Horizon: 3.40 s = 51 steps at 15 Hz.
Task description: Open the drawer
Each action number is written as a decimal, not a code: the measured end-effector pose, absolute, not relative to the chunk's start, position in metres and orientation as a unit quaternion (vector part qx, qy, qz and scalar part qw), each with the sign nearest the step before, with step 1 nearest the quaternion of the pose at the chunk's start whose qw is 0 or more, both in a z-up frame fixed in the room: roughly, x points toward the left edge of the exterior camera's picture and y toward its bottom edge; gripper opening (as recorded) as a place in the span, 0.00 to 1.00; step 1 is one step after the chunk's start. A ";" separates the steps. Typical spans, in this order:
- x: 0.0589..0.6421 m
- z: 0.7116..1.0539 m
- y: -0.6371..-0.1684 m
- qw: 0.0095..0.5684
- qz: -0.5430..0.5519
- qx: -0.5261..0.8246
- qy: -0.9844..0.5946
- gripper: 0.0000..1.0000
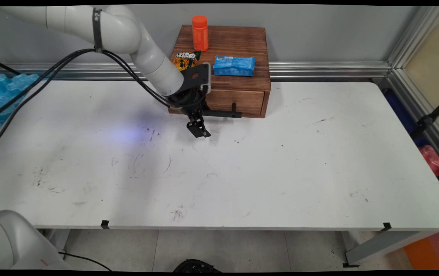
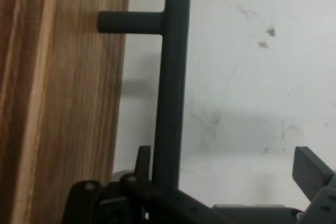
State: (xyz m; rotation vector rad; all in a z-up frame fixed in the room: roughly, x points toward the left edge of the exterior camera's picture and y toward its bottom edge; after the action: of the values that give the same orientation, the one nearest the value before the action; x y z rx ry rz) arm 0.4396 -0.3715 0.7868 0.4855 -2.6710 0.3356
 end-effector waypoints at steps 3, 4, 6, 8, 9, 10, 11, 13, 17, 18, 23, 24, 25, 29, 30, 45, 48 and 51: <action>0.439 0.783 -0.366 0.203 0.113 0.178 -0.956 1.00; 0.438 0.783 -0.365 0.203 0.112 0.179 -0.956 1.00; 0.437 0.782 -0.363 0.204 0.109 0.181 -0.956 1.00; 0.436 0.781 -0.360 0.205 0.106 0.183 -0.955 1.00; 0.435 0.781 -0.360 0.206 0.105 0.184 -0.955 1.00; 0.435 0.780 -0.359 0.206 0.104 0.186 -0.955 1.00; 0.434 0.781 -0.358 0.207 0.104 0.187 -0.955 1.00; 0.432 0.781 -0.356 0.208 0.103 0.190 -0.954 1.00; 0.426 0.786 -0.351 0.208 0.105 0.201 -0.951 1.00; 0.424 0.788 -0.349 0.207 0.106 0.205 -0.951 1.00; 0.415 0.790 -0.338 0.205 0.103 0.215 -0.949 1.00; 0.414 0.790 -0.335 0.205 0.102 0.217 -0.949 1.00; 0.412 0.790 -0.333 0.205 0.100 0.219 -0.949 1.00; 0.404 0.788 -0.323 0.204 0.094 0.225 -0.948 1.00; 0.402 0.788 -0.320 0.203 0.092 0.226 -0.948 1.00; 0.369 0.781 -0.278 0.195 0.062 0.247 -0.947 1.00; 0.362 0.782 -0.269 0.194 0.056 0.249 -0.947 1.00; 0.357 0.784 -0.261 0.191 0.052 0.250 -0.948 1.00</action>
State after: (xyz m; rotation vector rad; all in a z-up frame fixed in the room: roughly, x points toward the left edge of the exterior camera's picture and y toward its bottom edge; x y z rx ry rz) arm 0.3567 -0.2605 0.7839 0.7011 -2.6626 0.1468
